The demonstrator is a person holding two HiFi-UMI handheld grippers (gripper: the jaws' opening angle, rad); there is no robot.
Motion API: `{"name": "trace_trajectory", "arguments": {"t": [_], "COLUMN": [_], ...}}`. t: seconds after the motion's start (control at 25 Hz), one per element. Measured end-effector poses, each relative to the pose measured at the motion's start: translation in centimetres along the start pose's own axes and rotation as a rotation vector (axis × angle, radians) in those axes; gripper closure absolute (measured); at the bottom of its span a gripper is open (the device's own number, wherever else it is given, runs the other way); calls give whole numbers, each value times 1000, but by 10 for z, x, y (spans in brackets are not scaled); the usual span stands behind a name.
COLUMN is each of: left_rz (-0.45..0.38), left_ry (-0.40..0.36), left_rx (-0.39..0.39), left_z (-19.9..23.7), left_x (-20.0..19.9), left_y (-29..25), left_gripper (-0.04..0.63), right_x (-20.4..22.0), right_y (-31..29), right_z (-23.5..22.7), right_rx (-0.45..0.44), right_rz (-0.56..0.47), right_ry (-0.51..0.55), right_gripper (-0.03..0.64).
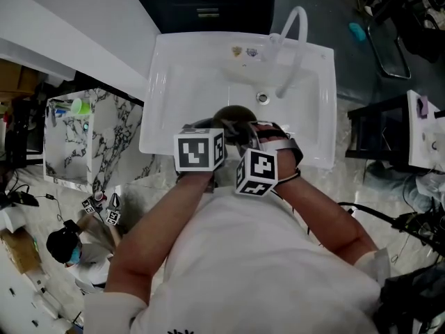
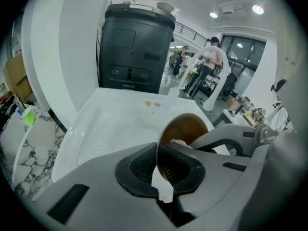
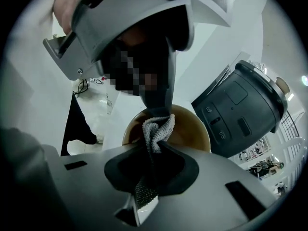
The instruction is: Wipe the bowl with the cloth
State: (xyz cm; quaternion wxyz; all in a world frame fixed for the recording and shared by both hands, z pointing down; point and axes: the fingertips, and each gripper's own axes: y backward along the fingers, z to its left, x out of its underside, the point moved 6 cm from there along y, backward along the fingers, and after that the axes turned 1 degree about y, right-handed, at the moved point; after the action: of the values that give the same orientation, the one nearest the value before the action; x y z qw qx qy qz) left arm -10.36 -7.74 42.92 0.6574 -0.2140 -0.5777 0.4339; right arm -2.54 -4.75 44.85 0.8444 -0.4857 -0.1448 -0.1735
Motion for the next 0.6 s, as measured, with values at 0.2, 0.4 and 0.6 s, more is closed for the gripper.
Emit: {"name": "trace_trajectory", "arguments": {"t": [0.2, 0.4, 0.6], "left_rz": [4, 7, 23], "left_ry": [9, 0, -20], "left_rx": [21, 25, 20], "left_z": [0, -2, -2], "left_x": [3, 5, 8], "left_y": [1, 0, 0], "left_gripper": [577, 577, 577], "right_x": [-9, -10, -11], "right_y": [1, 2, 3], "right_z": [-7, -20, -25], "right_rx": [16, 69, 105], "right_rz": [-39, -52, -47], "right_ry": [-24, -36, -41], "right_gripper": [571, 571, 571]}}
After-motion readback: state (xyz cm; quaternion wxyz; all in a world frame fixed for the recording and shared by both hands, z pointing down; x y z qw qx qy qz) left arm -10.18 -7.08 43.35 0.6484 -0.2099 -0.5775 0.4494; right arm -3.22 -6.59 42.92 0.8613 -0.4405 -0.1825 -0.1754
